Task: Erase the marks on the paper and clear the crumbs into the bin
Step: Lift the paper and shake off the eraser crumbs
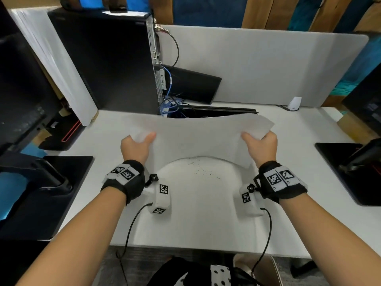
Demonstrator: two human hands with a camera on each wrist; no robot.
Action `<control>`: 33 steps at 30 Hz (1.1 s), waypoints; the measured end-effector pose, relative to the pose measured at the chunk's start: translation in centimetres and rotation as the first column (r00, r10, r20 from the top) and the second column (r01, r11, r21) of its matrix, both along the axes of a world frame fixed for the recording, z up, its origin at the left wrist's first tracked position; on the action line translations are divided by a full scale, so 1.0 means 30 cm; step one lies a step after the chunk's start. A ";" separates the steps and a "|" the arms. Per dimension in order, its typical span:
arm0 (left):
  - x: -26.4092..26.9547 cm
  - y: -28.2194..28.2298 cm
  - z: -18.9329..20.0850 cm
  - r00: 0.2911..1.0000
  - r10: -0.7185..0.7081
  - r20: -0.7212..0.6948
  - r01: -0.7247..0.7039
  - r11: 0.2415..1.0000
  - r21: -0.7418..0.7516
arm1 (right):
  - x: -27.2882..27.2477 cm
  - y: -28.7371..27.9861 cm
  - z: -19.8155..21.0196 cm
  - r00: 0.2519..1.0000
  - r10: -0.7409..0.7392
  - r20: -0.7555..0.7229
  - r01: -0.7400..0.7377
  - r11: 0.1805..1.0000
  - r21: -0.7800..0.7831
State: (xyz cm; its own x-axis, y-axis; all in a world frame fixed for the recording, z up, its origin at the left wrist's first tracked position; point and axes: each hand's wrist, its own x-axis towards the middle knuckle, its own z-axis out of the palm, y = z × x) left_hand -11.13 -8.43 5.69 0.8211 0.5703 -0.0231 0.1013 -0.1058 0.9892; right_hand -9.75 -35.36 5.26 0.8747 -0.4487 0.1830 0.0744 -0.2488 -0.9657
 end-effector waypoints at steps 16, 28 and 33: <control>0.066 0.010 0.088 0.986 -0.104 0.133 0.110 0.993 -0.031 | 0.051 -0.006 0.082 0.995 -0.024 0.096 0.017 0.997 0.069; 0.092 -0.016 0.039 0.982 -0.167 0.087 0.176 0.979 -0.100 | 0.064 0.001 0.089 0.990 0.056 0.126 -0.077 0.982 0.170; 0.117 -0.018 0.040 0.964 -0.252 0.079 0.261 0.954 -0.146 | 0.058 0.030 0.037 0.978 0.167 -0.122 -0.164 0.986 0.035</control>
State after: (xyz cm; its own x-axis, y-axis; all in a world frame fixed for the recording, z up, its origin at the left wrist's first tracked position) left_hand -7.61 -8.99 6.88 0.9419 0.3334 -0.0408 0.0316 0.0328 0.9990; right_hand -8.02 -34.45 6.35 0.9525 -0.2987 0.0587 -0.0086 -0.2192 -0.9756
